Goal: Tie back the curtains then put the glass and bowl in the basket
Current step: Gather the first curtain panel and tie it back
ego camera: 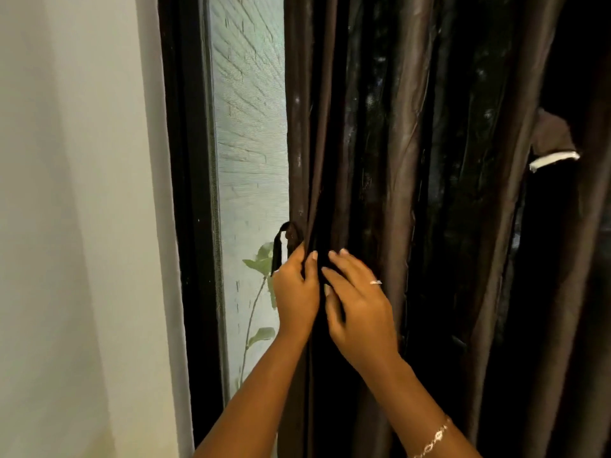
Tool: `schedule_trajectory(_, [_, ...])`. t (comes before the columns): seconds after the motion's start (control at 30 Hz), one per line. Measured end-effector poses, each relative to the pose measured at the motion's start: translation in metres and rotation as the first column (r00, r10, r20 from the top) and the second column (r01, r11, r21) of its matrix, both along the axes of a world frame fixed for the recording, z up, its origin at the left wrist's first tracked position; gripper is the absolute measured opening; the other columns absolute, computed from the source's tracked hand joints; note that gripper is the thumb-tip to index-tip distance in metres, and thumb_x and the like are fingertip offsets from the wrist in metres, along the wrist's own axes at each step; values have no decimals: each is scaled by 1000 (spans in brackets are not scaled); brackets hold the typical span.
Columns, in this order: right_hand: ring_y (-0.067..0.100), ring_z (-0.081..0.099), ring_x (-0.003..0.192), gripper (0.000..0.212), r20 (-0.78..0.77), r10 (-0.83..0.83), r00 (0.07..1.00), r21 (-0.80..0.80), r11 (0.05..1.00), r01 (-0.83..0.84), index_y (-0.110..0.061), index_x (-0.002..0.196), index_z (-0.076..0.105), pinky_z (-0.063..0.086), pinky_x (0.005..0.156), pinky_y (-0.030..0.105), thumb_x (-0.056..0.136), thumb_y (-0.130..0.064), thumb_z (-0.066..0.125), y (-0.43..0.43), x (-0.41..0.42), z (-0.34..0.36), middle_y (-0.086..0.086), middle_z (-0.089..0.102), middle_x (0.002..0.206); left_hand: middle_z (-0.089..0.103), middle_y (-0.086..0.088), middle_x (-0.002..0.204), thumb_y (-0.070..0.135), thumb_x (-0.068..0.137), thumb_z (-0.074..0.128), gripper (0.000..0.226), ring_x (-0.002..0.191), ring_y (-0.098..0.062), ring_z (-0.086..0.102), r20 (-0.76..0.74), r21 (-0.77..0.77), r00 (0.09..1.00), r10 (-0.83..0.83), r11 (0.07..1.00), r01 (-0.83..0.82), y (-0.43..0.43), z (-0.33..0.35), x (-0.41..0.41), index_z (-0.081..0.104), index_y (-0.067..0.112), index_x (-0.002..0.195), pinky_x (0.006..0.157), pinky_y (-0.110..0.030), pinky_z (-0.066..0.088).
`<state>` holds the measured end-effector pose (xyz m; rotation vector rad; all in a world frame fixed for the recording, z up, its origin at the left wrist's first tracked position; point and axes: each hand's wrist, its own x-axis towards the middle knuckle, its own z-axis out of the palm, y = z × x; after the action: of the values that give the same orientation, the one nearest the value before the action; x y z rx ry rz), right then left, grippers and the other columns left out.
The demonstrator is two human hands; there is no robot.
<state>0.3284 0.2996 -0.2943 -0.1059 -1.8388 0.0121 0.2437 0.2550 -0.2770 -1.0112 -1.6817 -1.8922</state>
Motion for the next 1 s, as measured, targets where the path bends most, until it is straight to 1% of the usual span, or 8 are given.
schedule_trajectory(0.13, [26, 23, 141, 53, -305, -42, 951, -83, 996, 17, -5, 137, 37, 24, 116, 32, 88, -14, 53, 7, 19, 10, 15, 28, 149, 70, 2, 90, 14, 94, 50, 26, 77, -6, 65, 9, 26, 1000, -27, 999, 27, 5, -3, 3, 64, 11, 115, 68, -11, 49])
schedule_trajectory(0.2, [18, 15, 143, 73, -261, 11, 965, -358, 927, -107, -11, 146, 19, 14, 117, 18, 86, -24, 59, 17, 19, 16, 8, 14, 155, 69, 1, 92, 14, 94, 50, 26, 83, -6, 65, 9, 31, 999, -42, 999, 42, 7, -2, 9, 63, 11, 116, 74, -11, 50])
schedule_trajectory(0.3, [15, 25, 141, 76, -74, 178, 981, -546, 816, -189, -16, 148, 9, 24, 116, 27, 89, -6, 56, 31, 8, 11, 5, 20, 155, 67, 9, 91, 13, 94, 49, 30, 83, -2, 64, -2, 28, 999, -39, 999, 39, 9, -2, 13, 58, 13, 123, 74, -7, 48])
schedule_trajectory(0.47, [17, 29, 140, 84, 197, 261, 945, -543, 832, -117, -17, 149, 5, 31, 112, 29, 81, 17, 41, 29, -12, -8, 3, 19, 156, 69, -4, 103, 15, 96, 47, 30, 90, -8, 64, -2, 29, 999, -32, 999, 32, 12, -4, 20, 59, 5, 122, 80, -13, 48])
schedule_trajectory(0.6, [12, 25, 140, 71, 308, 285, 908, -535, 841, -82, -21, 148, -4, 27, 112, 26, 96, -13, 43, 22, -20, -16, -1, 7, 158, 66, 9, 92, 14, 96, 44, 23, 83, 8, 61, 13, 12, 994, -106, 994, 106, 12, -2, 33, 65, 13, 107, 80, -9, 48])
schedule_trajectory(0.73, [20, 38, 134, 53, 399, 201, 895, -386, 922, -35, -11, 147, 18, 41, 100, 25, 100, -24, 37, 22, -18, -19, 7, 35, 148, 63, 17, 88, 23, 93, 51, 23, 82, 12, 60, -20, -25, 995, -101, 995, 100, 15, -3, 42, 64, 11, 108, 82, -11, 48])
schedule_trajectory(0.8, [19, 18, 144, 69, 408, 234, 882, -398, 916, -59, -14, 148, -1, 31, 113, 34, 96, -19, 44, 23, -9, -18, 5, 10, 157, 59, 15, 77, 17, 94, 51, 20, 69, 7, 57, -36, -66, 999, -39, 997, 37, 17, -3, 39, 63, 3, 103, 70, -9, 45])
schedule_trajectory(1.0, [27, 7, 145, 68, -307, -45, 951, 7, 999, 50, -4, 145, 14, 17, 118, 44, 85, -1, 45, 20, 51, -12, 8, 4, 157, 56, 2, 69, 14, 97, 43, 29, 57, 1, 51, -14, -136, 999, 46, 990, -48, 22, -5, 37, 59, -2, 114, 56, -10, 41])
